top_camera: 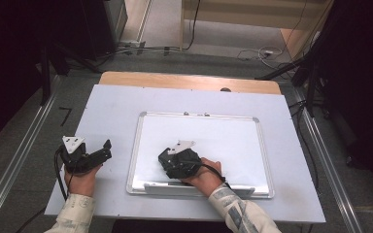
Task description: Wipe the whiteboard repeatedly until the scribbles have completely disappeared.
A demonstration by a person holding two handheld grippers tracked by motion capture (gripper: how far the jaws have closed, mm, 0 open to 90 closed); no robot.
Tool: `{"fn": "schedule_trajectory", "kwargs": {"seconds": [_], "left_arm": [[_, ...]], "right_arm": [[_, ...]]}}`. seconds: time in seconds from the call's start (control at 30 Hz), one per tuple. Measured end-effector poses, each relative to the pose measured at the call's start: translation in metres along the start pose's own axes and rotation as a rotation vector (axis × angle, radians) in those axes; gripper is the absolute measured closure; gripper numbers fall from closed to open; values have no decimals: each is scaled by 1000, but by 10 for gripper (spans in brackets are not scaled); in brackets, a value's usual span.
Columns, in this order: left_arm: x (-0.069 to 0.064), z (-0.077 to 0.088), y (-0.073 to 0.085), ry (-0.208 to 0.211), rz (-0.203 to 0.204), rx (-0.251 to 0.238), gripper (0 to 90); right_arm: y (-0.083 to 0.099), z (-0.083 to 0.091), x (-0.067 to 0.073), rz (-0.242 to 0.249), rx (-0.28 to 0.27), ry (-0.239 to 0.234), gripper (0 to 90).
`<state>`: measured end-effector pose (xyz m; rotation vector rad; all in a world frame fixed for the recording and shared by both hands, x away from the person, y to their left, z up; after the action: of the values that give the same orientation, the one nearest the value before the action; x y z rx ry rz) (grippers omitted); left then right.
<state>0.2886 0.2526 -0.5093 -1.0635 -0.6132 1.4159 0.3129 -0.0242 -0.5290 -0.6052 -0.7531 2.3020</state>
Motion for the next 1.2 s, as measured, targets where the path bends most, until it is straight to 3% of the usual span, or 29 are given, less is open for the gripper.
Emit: {"fn": "schedule_trajectory", "kwargs": {"seconds": [0.4, 1.2], "left_arm": [[2, 2, 0, -2, 7, -6, 45], [5, 5, 1, -10, 12, -5, 45]], "right_arm": [[-2, 0, 3, 29, -8, -18, 385], [27, 14, -35, -9, 8, 15, 385]]}}
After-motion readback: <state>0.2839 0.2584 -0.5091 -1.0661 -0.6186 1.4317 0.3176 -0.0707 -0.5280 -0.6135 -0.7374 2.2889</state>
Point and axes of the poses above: each handheld gripper's, and its own axes: z roughly backward along the jaws, y roughly out of its underside, x roughly to its left, the point moved 5 cm from there along -z, roughly forward along the jaws, and after that the axes turned 14 degrees about y, right-handed, at the moved point
